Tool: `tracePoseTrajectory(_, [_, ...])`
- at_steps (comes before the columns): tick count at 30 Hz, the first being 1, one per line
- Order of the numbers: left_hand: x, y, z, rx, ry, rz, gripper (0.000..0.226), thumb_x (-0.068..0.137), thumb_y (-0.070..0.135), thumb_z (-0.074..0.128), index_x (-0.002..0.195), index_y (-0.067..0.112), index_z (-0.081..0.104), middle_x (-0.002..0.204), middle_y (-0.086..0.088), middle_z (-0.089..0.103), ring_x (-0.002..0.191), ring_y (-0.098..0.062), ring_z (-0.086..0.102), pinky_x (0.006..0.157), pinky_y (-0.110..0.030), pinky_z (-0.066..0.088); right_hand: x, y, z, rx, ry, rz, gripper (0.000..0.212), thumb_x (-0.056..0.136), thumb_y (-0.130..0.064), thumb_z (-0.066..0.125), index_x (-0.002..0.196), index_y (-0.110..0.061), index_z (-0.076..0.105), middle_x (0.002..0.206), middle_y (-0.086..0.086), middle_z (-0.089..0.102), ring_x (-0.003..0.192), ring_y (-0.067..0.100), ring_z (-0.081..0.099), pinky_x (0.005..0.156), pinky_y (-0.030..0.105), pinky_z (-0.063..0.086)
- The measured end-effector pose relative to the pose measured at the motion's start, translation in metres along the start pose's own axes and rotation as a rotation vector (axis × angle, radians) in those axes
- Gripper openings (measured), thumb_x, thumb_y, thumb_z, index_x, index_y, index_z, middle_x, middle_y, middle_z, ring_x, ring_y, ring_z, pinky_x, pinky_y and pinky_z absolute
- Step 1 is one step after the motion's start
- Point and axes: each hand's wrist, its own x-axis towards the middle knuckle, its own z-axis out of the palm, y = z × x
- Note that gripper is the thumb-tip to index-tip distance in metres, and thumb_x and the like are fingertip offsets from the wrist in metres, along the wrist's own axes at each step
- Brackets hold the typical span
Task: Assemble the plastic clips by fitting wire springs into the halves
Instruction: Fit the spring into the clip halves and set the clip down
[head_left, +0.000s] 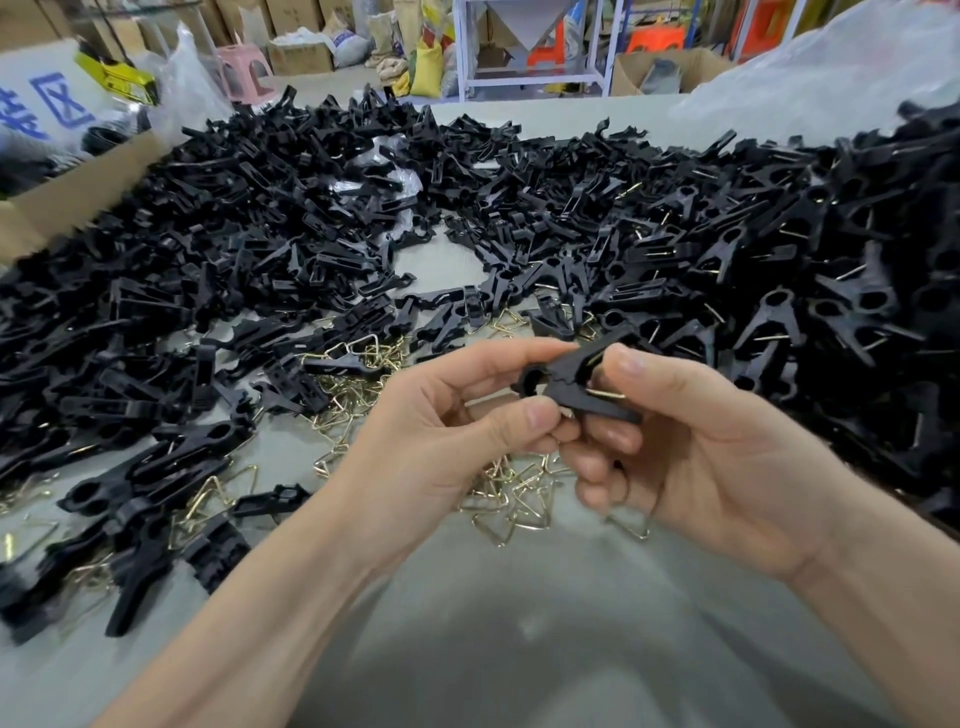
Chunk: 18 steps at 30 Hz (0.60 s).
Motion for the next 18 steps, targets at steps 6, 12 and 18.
tracePoseTrajectory(6, [-0.003,0.003,0.008,0.144,0.036,0.073,0.029,0.068,0.014,0.082,0.095,0.022,0.075,0.078,-0.001,0.068,0.064,-0.015,0.069,0.064,-0.021,0.053,0.000,0.001,0.002,0.114,-0.096,0.132,0.033,0.066,-0.040,0.080,0.085,-0.014,0.076,0.071,-0.003,0.063,0.067,0.007,0.062,0.061,0.019,0.054])
tracePoseTrajectory(12, [-0.005,0.006,0.012,0.544,0.132,0.302,0.023,0.075,0.026,0.074,0.097,0.026,0.067,0.092,0.004,0.060,0.059,-0.003,0.048,0.061,-0.012,0.040,0.000,0.004,0.009,0.216,-0.062,0.190,0.048,0.066,-0.040,0.079,0.098,-0.006,0.070,0.084,0.013,0.065,0.068,0.020,0.065,0.063,0.031,0.058])
tracePoseTrajectory(18, [-0.005,0.002,0.008,0.653,0.156,0.365,0.019,0.080,0.036,0.064,0.099,0.039,0.065,0.092,0.018,0.060,0.079,-0.005,0.049,0.071,-0.021,0.038,0.000,0.000,0.014,0.237,-0.014,0.183,0.037,0.067,-0.038,0.071,0.091,-0.010,0.075,0.081,0.007,0.069,0.073,0.019,0.069,0.060,0.028,0.057])
